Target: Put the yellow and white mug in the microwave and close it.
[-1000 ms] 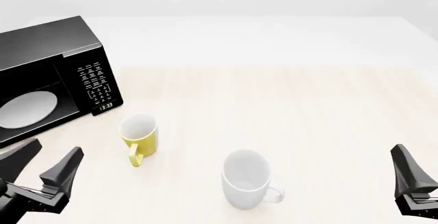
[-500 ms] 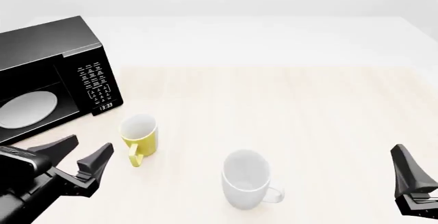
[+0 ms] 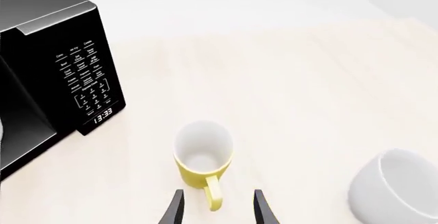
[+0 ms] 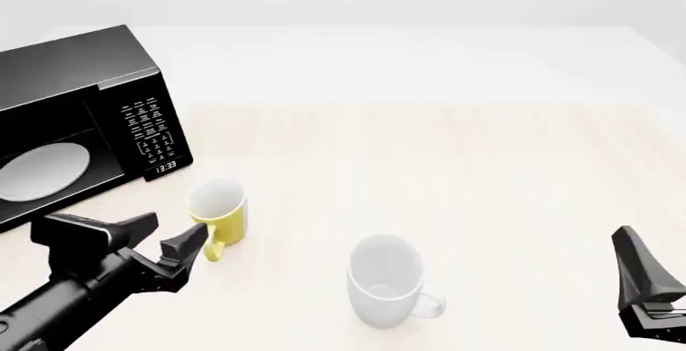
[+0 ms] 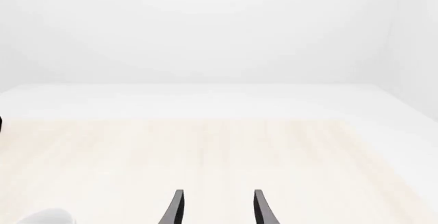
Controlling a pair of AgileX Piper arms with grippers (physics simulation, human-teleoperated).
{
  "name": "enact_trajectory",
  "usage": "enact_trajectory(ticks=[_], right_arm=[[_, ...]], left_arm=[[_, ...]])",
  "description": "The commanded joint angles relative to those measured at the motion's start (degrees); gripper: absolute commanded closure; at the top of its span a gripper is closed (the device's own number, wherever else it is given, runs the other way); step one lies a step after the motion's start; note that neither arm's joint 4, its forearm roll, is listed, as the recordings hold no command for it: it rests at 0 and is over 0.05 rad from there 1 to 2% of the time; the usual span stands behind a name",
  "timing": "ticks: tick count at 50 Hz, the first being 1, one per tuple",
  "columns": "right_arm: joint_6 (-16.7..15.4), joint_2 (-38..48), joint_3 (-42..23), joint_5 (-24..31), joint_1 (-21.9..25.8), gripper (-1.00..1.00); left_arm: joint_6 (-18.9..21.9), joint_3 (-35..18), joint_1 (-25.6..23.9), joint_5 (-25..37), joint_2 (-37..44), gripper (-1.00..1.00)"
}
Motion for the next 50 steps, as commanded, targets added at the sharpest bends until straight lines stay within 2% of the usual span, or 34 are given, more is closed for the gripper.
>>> enact_trajectory(ticks=[1, 8, 25, 50], right_arm=[[0.0, -0.1, 0.1, 0.0, 0.0, -1.0], [0.0, -0.1, 0.1, 0.0, 0.0, -1.0], [0.0, -0.1, 0.1, 0.0, 0.0, -1.0], [0.0, -0.1, 0.1, 0.0, 0.0, -1.0]], left_arm=[[-2.4, -0.7, 0.6, -5.3, 9.5, -1.0], [-2.6, -1.3, 1.6, -8.7, 15.8, -1.0], [-3.1, -2.5, 1.7, -13.3, 25.1, -1.0], [-3.7, -2.9, 1.2, -16.9, 32.6, -1.0]])
